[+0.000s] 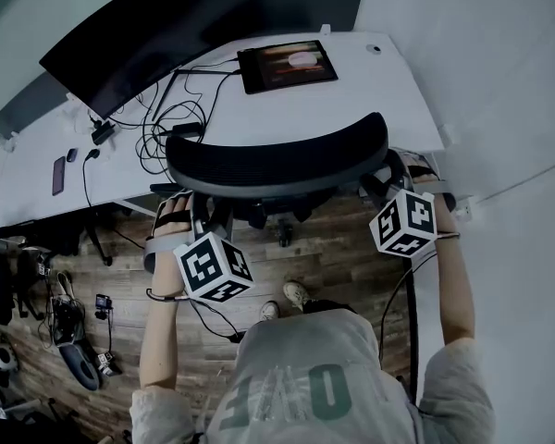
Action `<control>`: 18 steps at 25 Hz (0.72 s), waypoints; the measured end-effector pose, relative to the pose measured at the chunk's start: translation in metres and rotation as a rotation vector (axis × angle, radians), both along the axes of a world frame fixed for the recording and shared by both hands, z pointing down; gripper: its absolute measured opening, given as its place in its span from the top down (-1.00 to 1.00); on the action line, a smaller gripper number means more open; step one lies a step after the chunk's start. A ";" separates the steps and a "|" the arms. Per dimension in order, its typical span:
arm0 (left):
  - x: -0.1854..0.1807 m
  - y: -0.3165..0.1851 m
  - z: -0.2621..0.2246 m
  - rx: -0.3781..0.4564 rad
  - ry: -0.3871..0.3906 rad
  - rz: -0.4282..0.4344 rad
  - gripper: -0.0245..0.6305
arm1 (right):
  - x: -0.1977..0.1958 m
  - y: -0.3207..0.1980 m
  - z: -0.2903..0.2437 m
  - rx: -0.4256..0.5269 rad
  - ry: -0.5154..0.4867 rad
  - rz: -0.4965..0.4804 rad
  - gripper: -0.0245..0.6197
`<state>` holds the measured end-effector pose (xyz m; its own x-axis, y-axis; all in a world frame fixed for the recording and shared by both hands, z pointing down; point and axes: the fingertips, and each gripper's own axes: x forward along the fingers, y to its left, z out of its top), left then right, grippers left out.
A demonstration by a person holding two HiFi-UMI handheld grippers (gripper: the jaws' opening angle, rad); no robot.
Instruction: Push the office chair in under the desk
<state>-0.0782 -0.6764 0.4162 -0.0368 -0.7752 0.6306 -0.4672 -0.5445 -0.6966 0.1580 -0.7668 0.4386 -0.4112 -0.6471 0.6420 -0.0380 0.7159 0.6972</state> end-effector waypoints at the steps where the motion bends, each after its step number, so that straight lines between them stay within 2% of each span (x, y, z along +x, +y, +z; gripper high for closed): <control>1: 0.000 0.000 0.000 0.003 0.003 -0.002 0.41 | 0.000 0.000 0.000 -0.001 0.000 0.002 0.29; 5: 0.000 0.000 0.000 0.030 0.051 0.009 0.40 | 0.000 0.000 0.001 -0.032 -0.010 0.023 0.29; 9: 0.001 0.003 -0.003 0.057 0.222 -0.015 0.39 | 0.000 0.005 0.002 -0.018 -0.022 0.031 0.29; 11: 0.000 0.005 -0.011 0.079 0.277 -0.039 0.39 | 0.000 0.010 -0.007 -0.001 -0.059 0.036 0.28; 16: 0.003 0.016 -0.058 0.213 0.370 -0.032 0.39 | -0.010 0.034 -0.083 0.010 -0.400 0.049 0.29; 18: 0.011 0.023 -0.078 0.266 0.427 -0.018 0.39 | -0.018 0.047 -0.115 0.030 -0.533 0.037 0.43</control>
<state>-0.0677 -0.6538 0.3386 0.1665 -0.9129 0.3727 -0.7487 -0.3630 -0.5547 0.1398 -0.7195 0.3231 -0.6517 -0.6823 0.3314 -0.4176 0.6874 0.5942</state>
